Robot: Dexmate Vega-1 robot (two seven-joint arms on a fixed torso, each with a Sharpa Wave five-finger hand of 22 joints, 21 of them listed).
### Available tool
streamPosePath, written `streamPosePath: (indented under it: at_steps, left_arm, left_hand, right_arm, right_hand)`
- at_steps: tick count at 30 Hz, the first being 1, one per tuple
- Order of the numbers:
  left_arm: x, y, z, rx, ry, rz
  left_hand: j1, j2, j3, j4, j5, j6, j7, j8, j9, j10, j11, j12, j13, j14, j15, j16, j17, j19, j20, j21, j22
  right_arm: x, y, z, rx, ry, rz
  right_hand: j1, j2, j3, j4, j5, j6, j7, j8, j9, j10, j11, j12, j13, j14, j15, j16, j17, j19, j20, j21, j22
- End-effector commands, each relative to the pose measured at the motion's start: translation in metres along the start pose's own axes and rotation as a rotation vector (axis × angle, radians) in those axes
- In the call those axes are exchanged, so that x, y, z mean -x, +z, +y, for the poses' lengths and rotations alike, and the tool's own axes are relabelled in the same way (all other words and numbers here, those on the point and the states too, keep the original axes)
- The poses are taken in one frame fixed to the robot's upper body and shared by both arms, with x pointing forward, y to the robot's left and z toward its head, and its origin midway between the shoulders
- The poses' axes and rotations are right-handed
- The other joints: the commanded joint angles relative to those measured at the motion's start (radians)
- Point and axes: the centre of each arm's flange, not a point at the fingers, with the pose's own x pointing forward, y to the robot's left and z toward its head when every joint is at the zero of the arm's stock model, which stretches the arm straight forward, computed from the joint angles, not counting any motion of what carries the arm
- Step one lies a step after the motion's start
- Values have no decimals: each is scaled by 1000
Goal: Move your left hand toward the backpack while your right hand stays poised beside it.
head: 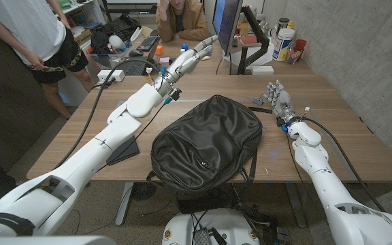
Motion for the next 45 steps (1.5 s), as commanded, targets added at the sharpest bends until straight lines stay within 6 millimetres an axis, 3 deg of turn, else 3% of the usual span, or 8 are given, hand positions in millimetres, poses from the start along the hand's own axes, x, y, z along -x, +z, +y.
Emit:
streamPosePath:
  at_steps: [1,45]
  left_arm:
    - [0,10,-4,-31,-20,-20]
    - [2,25,-8,-189,-91,-32]
  left_hand:
    - [11,54,6,0,3,8,-7,-1,2,0,0,4,2,-1,-4,-7,3,-6,-5,-3,1]
    - [10,45,3,-1,2,15,-8,-3,2,5,-5,3,2,3,-9,-7,3,-7,-7,-13,1]
  right_arm:
    - [5,0,-1,0,-3,1]
    - [4,0,2,8,-2,4]
  right_hand:
    - [2,105,5,1,6,5,-5,5,3,1,-5,7,5,-10,-38,1,0,-1,-95,-3,3]
    - [2,100,2,0,5,5,-4,6,3,1,-2,8,5,-10,-37,1,0,-5,-90,-16,3]
